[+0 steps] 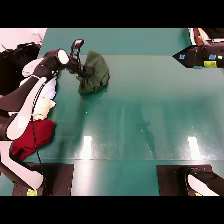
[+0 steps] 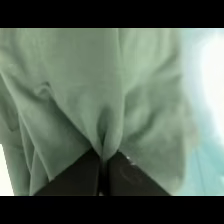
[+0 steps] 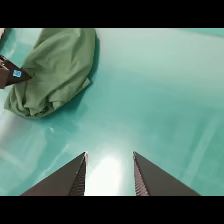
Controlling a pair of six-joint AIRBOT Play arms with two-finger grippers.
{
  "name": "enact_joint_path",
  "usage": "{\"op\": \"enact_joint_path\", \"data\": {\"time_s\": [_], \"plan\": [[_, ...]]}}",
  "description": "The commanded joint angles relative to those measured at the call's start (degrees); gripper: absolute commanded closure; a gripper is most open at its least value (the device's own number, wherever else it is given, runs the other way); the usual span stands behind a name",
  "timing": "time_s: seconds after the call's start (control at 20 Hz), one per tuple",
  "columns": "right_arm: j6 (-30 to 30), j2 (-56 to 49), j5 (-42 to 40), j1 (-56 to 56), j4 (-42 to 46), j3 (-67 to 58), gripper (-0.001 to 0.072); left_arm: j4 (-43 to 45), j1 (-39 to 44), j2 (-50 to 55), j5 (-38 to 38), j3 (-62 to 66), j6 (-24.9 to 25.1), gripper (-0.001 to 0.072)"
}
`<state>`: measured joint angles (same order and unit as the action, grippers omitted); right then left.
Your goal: Fold the shirts.
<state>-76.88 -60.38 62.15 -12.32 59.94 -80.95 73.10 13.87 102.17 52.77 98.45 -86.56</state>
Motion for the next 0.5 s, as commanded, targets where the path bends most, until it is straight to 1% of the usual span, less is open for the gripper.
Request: {"op": "enact_joint_path", "data": {"time_s": [0.0,0.1,0.15,0.25,0.3,0.45], "plan": [[0.0,1.1,-4.3,0.0,0.0,-0.1,0.0391,0.0,-0.1,0.3,8.3,11.8,2.2,0.0684],[0.0,3.0,-7.4,0.1,0.3,-1.1,0.0397,-1.7,0.3,-1.7,12.1,21.8,5.2,0.0685],[0.0,3.9,-8.5,0.1,0.3,-2.3,0.0397,-3.4,0.7,-4.6,11.1,24.1,6.6,0.0685],[0.0,5.0,-10.2,0.1,0.2,-5.5,0.0397,-5.9,2.1,-13.4,7.1,23.4,10.0,0.0686],[0.0,5.2,-10.3,0.1,0.3,-7.3,0.0397,-5.8,3.4,-17.8,6.6,22.4,11.2,0.0685],[0.0,5.1,-9.9,0.0,0.2,-11.4,0.0397,-5.7,8.2,-28.1,8.8,16.9,10.9,0.0686]]}}
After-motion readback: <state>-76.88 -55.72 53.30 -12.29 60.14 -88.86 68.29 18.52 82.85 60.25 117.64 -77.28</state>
